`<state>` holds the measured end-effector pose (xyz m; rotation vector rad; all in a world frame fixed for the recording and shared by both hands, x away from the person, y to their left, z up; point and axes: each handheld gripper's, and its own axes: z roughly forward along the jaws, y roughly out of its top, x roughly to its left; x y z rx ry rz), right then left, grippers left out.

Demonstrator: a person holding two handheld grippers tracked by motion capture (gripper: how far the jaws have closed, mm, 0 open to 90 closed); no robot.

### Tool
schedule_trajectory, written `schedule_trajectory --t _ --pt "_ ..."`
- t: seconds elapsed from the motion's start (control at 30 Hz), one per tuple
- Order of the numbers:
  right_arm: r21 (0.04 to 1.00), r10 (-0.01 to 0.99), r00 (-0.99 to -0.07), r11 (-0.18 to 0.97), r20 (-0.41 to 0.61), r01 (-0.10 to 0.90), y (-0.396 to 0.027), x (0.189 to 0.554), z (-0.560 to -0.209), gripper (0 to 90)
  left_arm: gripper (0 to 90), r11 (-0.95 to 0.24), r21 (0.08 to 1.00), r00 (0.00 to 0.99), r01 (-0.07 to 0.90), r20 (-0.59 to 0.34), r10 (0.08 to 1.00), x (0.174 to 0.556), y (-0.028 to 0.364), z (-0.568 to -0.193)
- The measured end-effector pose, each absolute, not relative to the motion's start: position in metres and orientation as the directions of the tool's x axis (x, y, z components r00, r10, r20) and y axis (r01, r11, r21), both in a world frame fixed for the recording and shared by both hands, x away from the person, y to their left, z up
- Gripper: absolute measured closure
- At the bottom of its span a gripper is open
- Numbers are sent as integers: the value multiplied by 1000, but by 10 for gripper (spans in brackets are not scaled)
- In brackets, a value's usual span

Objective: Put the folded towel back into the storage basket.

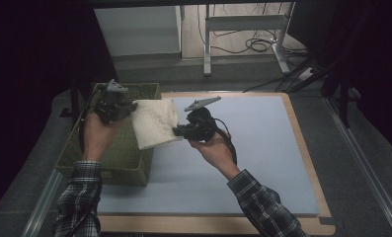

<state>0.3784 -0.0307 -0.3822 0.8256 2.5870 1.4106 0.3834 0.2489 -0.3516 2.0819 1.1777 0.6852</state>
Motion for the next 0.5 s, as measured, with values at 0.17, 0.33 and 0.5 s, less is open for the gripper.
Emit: schedule_trajectory --t 0.17,0.33,0.5 --pt "801 477 -859 432 186 413 -13 378 -384 851 815 -379 744 436 551 131 890 378 264 -350" --pt "801 464 -863 431 199 416 4 377 -387 850 814 -371 737 412 564 138 901 373 279 -351" --pt "800 451 -869 435 205 414 22 375 -391 850 815 -358 731 389 581 137 911 369 294 -355"
